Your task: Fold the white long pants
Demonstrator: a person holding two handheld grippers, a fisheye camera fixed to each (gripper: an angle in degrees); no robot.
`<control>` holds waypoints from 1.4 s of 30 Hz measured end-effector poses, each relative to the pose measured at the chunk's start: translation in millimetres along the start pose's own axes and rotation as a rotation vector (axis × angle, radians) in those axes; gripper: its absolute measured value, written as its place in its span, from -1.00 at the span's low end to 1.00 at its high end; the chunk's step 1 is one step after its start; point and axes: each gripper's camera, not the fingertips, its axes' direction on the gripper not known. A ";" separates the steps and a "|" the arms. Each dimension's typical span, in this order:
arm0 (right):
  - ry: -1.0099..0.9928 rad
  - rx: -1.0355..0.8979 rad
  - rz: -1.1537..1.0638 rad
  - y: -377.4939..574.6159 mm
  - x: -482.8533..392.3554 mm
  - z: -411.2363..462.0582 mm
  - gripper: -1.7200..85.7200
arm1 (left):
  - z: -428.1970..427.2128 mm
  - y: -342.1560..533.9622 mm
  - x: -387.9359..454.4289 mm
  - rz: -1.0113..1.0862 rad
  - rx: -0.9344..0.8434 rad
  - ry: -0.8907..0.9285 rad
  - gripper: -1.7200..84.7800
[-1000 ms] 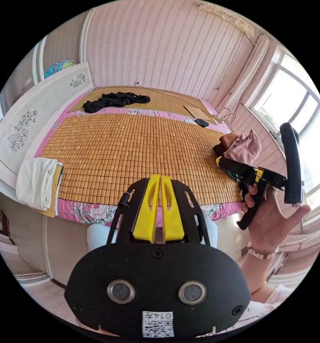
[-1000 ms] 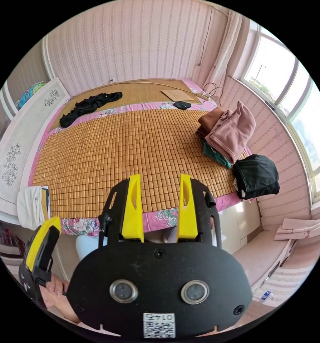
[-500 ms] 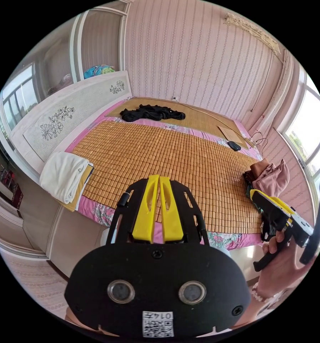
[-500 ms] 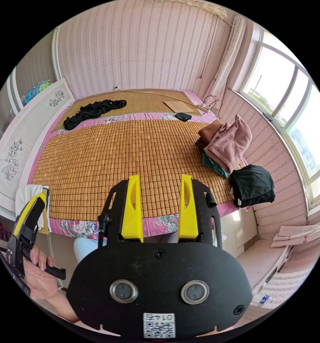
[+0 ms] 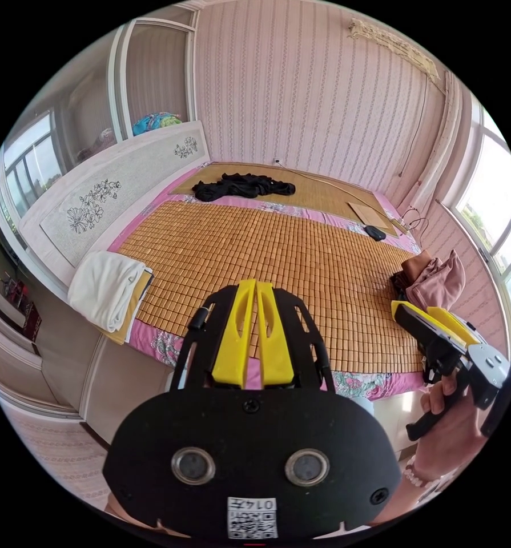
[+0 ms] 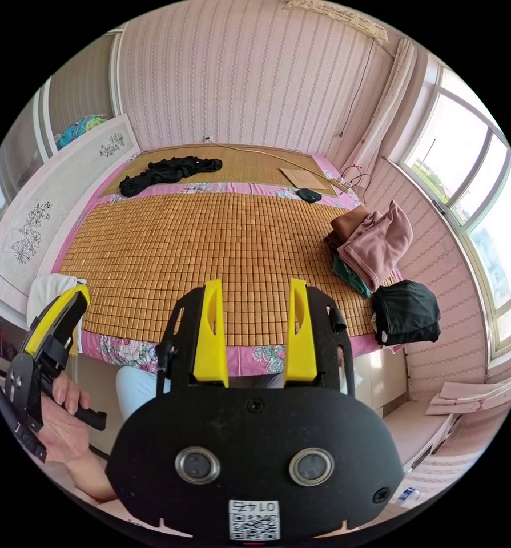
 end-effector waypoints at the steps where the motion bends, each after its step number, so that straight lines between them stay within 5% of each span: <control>1: 0.003 0.001 0.003 0.7 0.7 -0.4 -0.59 | -1.9 -0.8 1.1 0.000 0.003 -0.005 -0.98; 42: -0.006 -0.005 0.027 2.4 13.3 5.0 -0.59 | -14.1 -15.7 20.2 0.043 -0.007 0.002 -0.98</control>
